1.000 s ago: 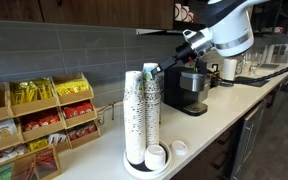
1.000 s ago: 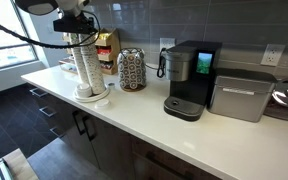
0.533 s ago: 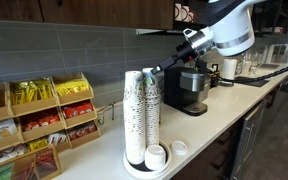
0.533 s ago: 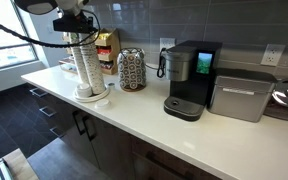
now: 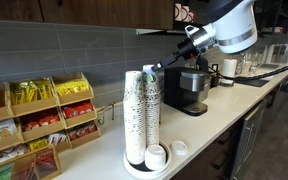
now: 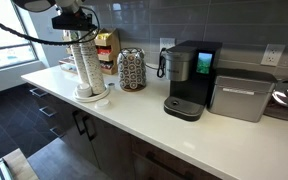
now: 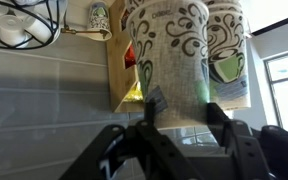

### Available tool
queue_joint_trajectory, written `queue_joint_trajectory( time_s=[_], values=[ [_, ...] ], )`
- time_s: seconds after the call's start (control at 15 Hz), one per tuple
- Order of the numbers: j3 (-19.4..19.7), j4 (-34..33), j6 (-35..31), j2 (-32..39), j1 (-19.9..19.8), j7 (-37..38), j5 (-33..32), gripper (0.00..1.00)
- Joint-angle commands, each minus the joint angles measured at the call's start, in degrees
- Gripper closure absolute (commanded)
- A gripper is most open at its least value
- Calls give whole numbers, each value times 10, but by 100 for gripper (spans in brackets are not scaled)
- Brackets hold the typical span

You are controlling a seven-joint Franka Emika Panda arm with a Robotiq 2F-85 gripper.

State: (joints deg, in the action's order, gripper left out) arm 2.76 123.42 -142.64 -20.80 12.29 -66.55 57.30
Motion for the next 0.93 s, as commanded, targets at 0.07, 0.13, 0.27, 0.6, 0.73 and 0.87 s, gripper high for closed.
queue_joint_trajectory(
  time_s=[0.07,0.13,0.27,0.6,0.73,0.87],
  values=[
    [-15,9,-19,-32,-14,-11,1,69],
    [-16,6,-21,-38,-15,-8,-3,69],
    [-22,-1,-28,-52,-20,1,-18,69],
    [-34,-15,-35,-81,-37,39,-89,69],
    [-33,-20,-35,-91,-37,53,-122,69],
    [-32,-26,-35,-100,-34,68,-153,69]
  ],
)
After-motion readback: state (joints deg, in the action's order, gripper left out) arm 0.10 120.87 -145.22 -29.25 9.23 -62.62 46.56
